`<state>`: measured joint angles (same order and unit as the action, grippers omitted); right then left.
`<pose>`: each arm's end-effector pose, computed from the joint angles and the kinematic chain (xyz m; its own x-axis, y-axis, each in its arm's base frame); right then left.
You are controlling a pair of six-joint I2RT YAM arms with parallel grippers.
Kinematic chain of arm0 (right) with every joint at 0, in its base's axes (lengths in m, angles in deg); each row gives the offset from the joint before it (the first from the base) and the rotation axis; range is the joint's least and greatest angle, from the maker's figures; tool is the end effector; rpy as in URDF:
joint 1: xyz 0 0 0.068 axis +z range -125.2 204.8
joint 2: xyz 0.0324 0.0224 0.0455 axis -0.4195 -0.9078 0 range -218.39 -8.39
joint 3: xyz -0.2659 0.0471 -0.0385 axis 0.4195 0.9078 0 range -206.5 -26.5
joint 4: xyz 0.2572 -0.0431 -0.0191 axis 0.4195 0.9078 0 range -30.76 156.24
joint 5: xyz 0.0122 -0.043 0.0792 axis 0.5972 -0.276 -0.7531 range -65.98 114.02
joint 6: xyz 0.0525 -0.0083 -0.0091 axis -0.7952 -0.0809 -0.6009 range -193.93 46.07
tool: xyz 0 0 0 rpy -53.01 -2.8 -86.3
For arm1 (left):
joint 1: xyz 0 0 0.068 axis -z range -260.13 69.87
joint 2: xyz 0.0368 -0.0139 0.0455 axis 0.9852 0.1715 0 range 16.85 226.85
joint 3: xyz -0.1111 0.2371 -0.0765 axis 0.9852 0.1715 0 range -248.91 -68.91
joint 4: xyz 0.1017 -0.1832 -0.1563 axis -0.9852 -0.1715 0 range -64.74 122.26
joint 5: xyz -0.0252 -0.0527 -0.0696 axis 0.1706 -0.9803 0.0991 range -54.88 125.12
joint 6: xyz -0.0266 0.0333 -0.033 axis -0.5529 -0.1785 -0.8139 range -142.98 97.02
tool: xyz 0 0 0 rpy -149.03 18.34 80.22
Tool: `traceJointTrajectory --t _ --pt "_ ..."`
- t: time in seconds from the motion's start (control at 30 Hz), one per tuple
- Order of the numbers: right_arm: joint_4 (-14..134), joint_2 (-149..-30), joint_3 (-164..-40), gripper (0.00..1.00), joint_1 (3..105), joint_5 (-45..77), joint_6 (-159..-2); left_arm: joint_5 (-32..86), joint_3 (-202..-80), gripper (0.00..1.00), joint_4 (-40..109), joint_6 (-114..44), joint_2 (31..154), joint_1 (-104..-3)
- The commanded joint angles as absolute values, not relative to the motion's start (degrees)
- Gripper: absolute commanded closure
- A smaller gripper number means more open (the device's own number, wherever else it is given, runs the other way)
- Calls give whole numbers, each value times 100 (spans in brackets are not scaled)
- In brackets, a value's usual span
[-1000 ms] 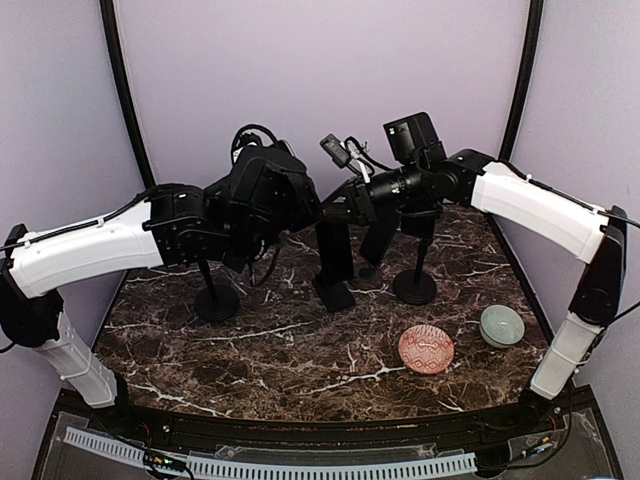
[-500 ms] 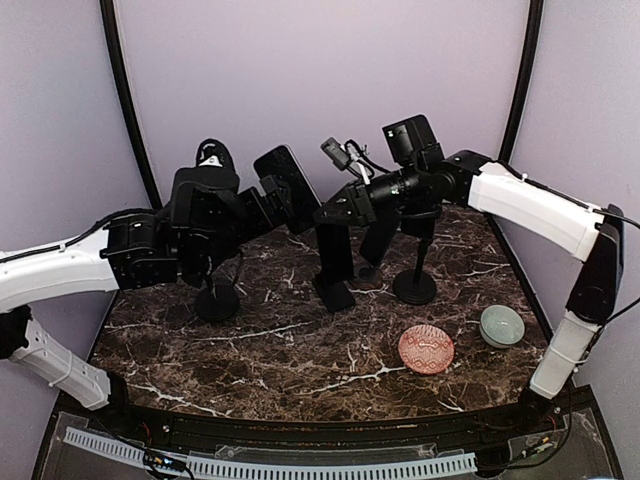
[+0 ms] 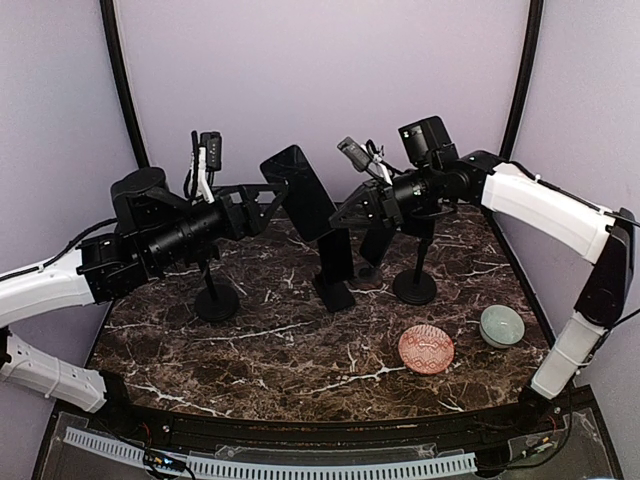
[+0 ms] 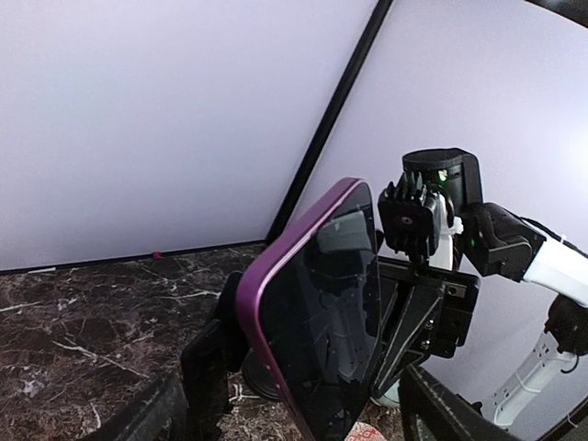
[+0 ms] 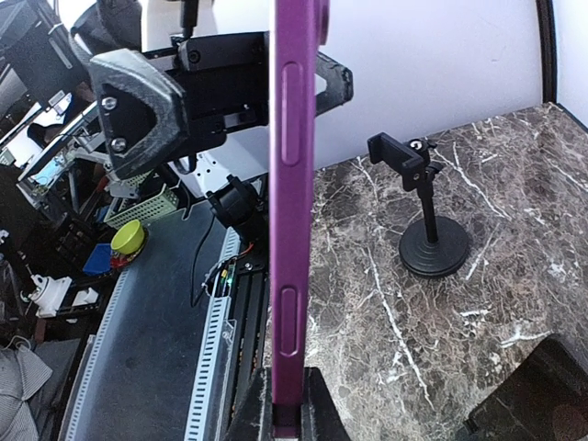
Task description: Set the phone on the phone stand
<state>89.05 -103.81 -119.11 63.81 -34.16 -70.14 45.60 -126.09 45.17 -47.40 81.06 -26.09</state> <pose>0.2691 0.2569 0.3742 -0.3591 -0.3358 -0.8708 -0.9138 -0.0631 0.4012 0.1603 -0.2099 0.3919 -0.2303 -0.3749 -0.8980 0.6529 0.6247 -0.4283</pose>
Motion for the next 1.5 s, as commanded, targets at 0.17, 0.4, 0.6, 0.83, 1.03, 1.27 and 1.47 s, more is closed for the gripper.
traceJointTrajectory --t 0.17,0.4,0.6,0.83,1.03,1.27,1.47 --pt "8848 -10042 -11768 100 6484 -4031 -6538 3177 -12572 41 5472 -4584 8228 -2932" --pt "8905 -10010 -11645 100 6540 -3998 -6444 2332 -12680 87 5720 -4480 8408 -3089" --pt "9225 -10058 -11871 73 6541 -3875 -6186 1947 -12791 100 5695 -4423 8505 -3125" --pt "10412 -10455 -13099 48 6549 -3638 -5432 1243 -13291 100 5013 -4181 8765 -3135" --pt "10470 -10542 -13117 56 6681 -3573 -5381 1002 -13446 100 4803 -4179 8866 -3130" --pt "10413 -10533 -12996 86 6751 -3565 -5455 920 -13460 100 4702 -4135 8881 -3131" --pt "10579 -10597 -13192 100 6732 -3469 -5403 1551 -13769 50 3934 -4010 8980 -3133"
